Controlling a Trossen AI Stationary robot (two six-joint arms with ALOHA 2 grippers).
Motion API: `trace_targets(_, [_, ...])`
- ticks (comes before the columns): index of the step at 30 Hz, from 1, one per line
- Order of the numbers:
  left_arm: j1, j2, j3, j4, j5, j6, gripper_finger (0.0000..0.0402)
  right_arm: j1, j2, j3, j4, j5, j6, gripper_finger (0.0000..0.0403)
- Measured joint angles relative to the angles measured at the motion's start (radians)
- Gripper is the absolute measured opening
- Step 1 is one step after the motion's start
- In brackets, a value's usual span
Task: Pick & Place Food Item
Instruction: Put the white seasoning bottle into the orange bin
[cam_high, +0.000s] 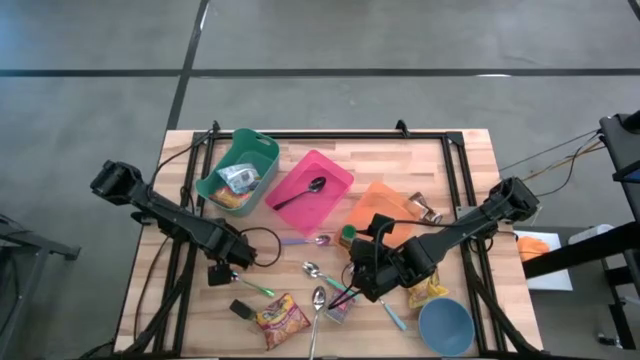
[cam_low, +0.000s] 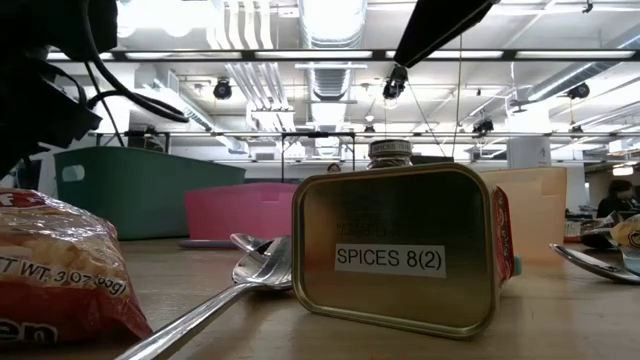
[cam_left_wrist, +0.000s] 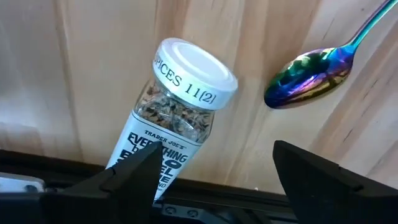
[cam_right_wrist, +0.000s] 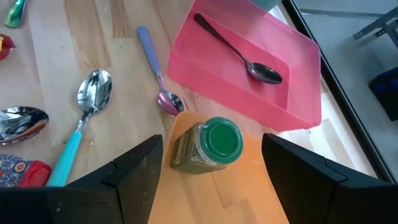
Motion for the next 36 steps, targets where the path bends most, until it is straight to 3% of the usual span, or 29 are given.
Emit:
trace_targets(4, [0.0, 0.0, 0.004, 0.008, 0.01, -0.075, 0.0306, 0.0, 0.0, 0.0, 0.003, 0.0, 0.0, 0.0272])
trace_targets(9, [0.0, 0.0, 0.005, 0.023, -0.001, -0.074, 0.0306, 0.0, 0.0, 0.0, 0.008, 0.0, 0.0, 0.0272])
trace_targets(13, [0.0, 0.0, 0.005, 0.027, -0.071, -0.078, 0.0306, 0.0, 0.0, 0.0, 0.009, 0.0, 0.0, 0.0272])
trace_targets(27, [0.0, 0.0, 0.005, 0.03, -0.077, -0.093, 0.0308, 0.0, 0.0, 0.0, 0.01, 0.0, 0.0, 0.0272])
trace_targets(31, [0.0, 0.0, 0.012, 0.031, -0.077, -0.103, 0.033, 0.0, 0.0, 0.0, 0.01, 0.0, 0.0, 0.0272])
trace_targets(36, [0.0, 0.0, 0.028, 0.034, -0.076, -0.125, 0.0389, 0.0, 0.0, 0.0, 0.011, 0.0, 0.0, 0.0272])
